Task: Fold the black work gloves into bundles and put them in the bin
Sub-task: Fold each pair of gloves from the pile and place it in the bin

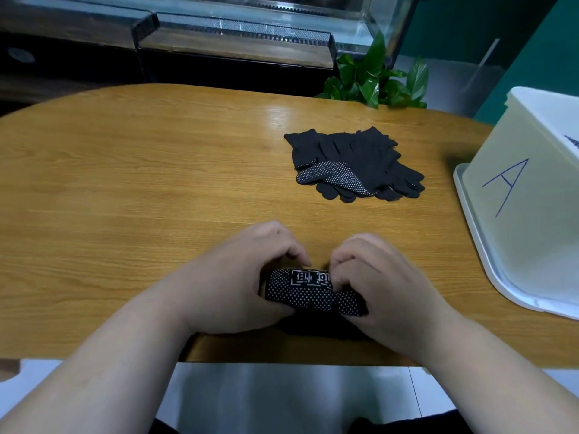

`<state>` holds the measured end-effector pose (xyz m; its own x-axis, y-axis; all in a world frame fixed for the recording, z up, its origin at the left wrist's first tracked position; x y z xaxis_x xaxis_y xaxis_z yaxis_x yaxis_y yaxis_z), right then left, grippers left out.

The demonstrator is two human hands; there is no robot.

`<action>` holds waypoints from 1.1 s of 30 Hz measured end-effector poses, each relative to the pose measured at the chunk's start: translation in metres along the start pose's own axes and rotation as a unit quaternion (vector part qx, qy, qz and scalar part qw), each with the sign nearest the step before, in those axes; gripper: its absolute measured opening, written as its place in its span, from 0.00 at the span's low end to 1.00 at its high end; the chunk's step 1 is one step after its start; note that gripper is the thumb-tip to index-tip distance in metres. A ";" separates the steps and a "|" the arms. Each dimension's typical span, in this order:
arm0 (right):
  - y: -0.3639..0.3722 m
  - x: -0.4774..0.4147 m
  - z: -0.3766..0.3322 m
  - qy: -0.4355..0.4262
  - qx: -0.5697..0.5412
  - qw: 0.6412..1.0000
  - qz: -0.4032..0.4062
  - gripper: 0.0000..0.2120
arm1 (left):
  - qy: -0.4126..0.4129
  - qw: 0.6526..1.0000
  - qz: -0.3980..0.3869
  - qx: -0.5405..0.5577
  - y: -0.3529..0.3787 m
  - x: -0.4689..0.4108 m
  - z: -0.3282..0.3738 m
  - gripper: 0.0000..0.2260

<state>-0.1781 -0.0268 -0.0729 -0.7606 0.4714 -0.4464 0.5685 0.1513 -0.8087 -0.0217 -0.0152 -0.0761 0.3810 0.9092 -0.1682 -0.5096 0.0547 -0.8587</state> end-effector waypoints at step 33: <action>-0.013 0.033 -0.003 0.027 0.094 0.995 0.013 0.13 | -0.056 0.990 0.003 -0.130 0.012 0.001 0.005 0.16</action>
<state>-0.2096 -0.0103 -0.0764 -0.7257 0.5192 -0.4514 0.5156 -0.0239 -0.8565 -0.0311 -0.0120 -0.0842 0.2826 0.9502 -0.1316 -0.2899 -0.0462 -0.9559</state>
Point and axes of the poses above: each hand's wrist, its own x-axis away from the middle knuckle, its own y-axis out of the palm, z = x × y, the point moved 7 cm from there along -x, towards the middle knuckle, and after that the axes turned 12 degrees about -x, right-handed, at the moved point
